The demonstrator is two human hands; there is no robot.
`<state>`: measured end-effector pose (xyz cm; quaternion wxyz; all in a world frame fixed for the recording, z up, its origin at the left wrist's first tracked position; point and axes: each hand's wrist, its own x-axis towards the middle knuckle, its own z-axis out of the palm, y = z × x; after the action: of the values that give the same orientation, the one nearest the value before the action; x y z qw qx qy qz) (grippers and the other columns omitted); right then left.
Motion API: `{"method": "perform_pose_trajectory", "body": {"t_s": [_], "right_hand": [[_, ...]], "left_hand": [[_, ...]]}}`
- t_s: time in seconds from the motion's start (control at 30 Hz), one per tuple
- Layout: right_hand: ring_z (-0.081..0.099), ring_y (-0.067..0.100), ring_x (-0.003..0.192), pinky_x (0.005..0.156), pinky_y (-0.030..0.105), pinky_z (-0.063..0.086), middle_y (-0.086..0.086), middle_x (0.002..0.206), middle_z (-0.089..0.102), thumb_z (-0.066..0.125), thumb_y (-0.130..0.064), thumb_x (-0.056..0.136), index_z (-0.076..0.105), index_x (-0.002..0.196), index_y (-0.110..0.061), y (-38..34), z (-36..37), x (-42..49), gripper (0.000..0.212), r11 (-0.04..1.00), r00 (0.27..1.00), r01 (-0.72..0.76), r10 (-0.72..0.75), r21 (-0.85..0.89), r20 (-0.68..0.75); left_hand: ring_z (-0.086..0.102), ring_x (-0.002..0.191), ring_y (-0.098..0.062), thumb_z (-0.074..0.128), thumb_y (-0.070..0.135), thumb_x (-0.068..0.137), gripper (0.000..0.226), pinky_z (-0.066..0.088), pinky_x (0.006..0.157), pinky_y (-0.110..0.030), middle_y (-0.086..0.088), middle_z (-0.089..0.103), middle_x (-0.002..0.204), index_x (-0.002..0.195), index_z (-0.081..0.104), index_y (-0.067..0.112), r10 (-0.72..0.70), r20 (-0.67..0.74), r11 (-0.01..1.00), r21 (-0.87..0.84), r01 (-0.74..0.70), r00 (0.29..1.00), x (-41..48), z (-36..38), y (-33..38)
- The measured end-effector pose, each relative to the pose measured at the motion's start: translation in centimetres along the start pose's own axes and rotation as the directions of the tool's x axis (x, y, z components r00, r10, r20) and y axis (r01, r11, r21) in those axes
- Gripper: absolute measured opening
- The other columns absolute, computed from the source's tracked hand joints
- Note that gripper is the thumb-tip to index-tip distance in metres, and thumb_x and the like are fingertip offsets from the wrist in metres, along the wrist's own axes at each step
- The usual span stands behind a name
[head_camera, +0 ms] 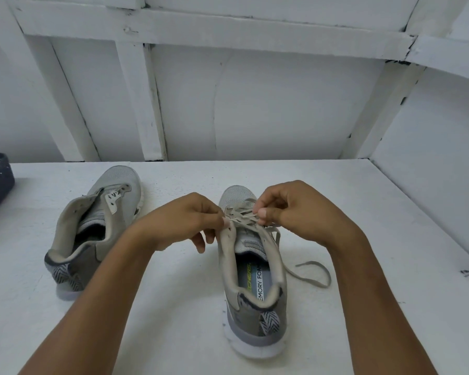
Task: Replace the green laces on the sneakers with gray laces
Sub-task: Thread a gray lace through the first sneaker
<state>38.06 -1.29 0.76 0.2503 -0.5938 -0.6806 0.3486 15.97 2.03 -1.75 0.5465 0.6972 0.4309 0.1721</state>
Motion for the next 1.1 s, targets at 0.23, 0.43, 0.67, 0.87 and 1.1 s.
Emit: {"method": "perform_pose_trajectory", "body": {"t_s": [0.23, 0.43, 0.67, 0.87, 1.1], "right_hand": [[0.054, 0.001, 0.067, 0.061, 0.019, 0.040, -0.014, 0.078, 0.063, 0.069, -0.024, 0.090, 0.069, 0.081, -0.027, -1.2, 1.5, -0.3, 0.009, 0.986, 1.000, 0.002, 0.000, -0.165, 0.012], [0.049, 0.002, 0.063, 0.059, 0.022, 0.037, -0.012, 0.069, 0.059, 0.063, -0.019, 0.093, 0.062, 0.069, -0.029, -1.6, 2.2, -0.2, 0.025, 0.979, 0.998, -0.033, 0.042, -0.200, 0.044], [0.048, 0.004, 0.066, 0.060, 0.023, 0.036, -0.011, 0.072, 0.058, 0.054, -0.013, 0.093, 0.066, 0.080, -0.016, -1.9, 2.2, -0.5, 0.018, 0.976, 0.996, -0.039, 0.054, -0.215, 0.064], [0.053, 0.011, 0.076, 0.061, 0.026, 0.038, -0.002, 0.083, 0.065, 0.053, -0.013, 0.091, 0.068, 0.083, -0.013, -2.0, 2.6, -0.6, 0.017, 0.965, 0.997, -0.063, 0.072, -0.255, 0.025], [0.047, 0.016, 0.076, 0.078, 0.048, 0.049, 0.024, 0.106, 0.065, 0.051, -0.013, 0.091, 0.064, 0.099, 0.008, -2.1, 3.6, 0.0, 0.026, 0.958, 0.997, -0.072, 0.080, -0.279, 0.016]], "left_hand": [[0.054, 0.062, -0.014, 0.058, 0.008, 0.097, 0.026, 0.051, 0.055, -0.029, -0.001, 0.059, 0.061, 0.076, 0.069, -0.002, -0.001, -0.019, 1.000, -0.023, 0.000, 1.000, -0.1, 0.1, 0.0], [0.055, 0.061, -0.012, 0.057, 0.008, 0.097, 0.026, 0.052, 0.055, -0.028, 0.000, 0.060, 0.060, 0.077, 0.070, -0.003, -0.008, -0.039, 1.000, 0.007, 0.008, 0.999, -0.2, 0.2, 0.1], [0.055, 0.062, -0.013, 0.058, 0.010, 0.097, 0.028, 0.053, 0.057, -0.029, -0.006, 0.063, 0.067, 0.073, 0.072, 0.004, -0.013, -0.051, 1.000, 0.022, 0.014, 0.999, -0.2, 0.3, 0.2], [0.055, 0.062, -0.013, 0.058, 0.011, 0.097, 0.027, 0.053, 0.058, -0.029, -0.007, 0.065, 0.071, 0.080, 0.071, -0.004, -0.017, -0.061, 0.999, 0.046, 0.020, 0.998, -0.3, 0.3, 0.2], [0.055, 0.061, -0.012, 0.056, 0.011, 0.098, 0.028, 0.054, 0.058, -0.028, -0.002, 0.063, 0.064, 0.080, 0.070, -0.005, -0.029, -0.084, 0.998, 0.062, 0.034, 0.996, -0.6, 0.3, 0.2]]}}
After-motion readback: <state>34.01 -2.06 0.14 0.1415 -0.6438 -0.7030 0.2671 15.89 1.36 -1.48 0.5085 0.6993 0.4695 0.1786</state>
